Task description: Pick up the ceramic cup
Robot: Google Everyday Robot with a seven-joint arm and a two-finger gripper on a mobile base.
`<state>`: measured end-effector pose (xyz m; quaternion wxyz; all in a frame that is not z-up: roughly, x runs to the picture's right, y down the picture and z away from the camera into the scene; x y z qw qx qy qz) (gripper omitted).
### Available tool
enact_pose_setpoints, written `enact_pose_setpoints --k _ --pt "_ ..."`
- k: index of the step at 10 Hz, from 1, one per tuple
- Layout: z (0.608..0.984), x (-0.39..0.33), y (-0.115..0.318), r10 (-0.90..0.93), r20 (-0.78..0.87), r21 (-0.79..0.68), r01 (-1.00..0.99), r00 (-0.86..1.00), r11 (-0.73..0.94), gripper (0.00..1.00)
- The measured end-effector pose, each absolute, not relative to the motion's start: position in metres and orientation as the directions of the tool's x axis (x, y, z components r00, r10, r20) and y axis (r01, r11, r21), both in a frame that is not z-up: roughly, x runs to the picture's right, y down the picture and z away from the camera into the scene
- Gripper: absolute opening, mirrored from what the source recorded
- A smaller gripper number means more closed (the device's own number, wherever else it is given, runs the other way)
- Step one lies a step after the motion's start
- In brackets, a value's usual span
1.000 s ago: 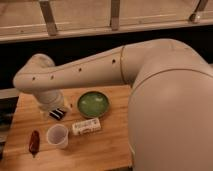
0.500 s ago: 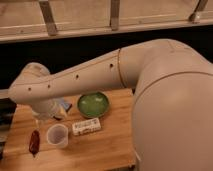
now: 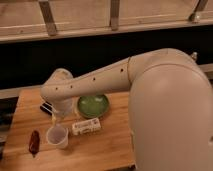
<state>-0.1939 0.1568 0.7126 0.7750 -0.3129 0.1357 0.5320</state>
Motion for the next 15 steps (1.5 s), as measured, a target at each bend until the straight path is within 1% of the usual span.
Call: enact_pose_setpoints --k 3,7,8,9,12,13,14,15 --pt "0.731 -0.187 0.181 0.718 -0.580 -0.360 -0.911 0.386 0.199 0.65" --pt "0.722 -0.179 0.192 0.719 -0.586 -0.375 -0.912 0.374 0.169 0.65" --pt "0.723 -0.179 0.197 0.715 -0.590 -0.376 -0.911 0.375 0.168 0.60" --pt "0.724 -0.180 0.200 0.713 -0.593 -0.377 -0.912 0.374 0.165 0.51" --pt "0.721 -0.178 0.200 0.719 -0.589 -0.392 -0.909 0.368 0.144 0.20" --pt "0.721 -0.178 0.200 0.719 -0.588 -0.403 -0.905 0.370 0.136 0.08" --pt "0.720 -0.178 0.199 0.717 -0.590 -0.412 -0.902 0.371 0.128 0.02" --pt "0.719 -0.178 0.197 0.715 -0.593 -0.422 -0.899 0.370 0.116 0.00"
